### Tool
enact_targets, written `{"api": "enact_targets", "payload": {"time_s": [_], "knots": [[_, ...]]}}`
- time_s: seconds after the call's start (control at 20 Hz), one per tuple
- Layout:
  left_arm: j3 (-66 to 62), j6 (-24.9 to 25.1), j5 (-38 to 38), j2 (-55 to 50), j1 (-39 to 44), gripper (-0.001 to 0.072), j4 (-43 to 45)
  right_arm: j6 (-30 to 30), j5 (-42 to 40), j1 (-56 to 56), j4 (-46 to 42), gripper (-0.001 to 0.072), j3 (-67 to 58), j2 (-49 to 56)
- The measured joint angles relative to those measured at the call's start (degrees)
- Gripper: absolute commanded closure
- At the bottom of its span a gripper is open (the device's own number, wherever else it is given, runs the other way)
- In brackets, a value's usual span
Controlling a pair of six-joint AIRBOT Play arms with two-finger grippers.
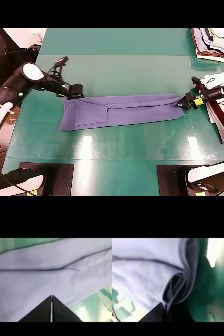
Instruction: Fold the shirts.
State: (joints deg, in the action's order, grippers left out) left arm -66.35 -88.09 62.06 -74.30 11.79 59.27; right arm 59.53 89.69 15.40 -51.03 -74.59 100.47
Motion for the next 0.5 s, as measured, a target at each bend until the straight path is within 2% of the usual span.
{"api": "enact_targets", "payload": {"time_s": [0.15, 0.5], "knots": [[-2.05, 0.0, -3.06, -4.59, 5.75, 0.0678, -1.84, 0.7, 2.25, -2.12, 0.28, 0.07, -1.33, -3.39], [-16.02, 0.0, -6.49, -21.59, 17.81, 0.0678, -4.24, 10.49, 3.72, -9.29, 0.5, 0.07, -8.66, -16.35]]}}
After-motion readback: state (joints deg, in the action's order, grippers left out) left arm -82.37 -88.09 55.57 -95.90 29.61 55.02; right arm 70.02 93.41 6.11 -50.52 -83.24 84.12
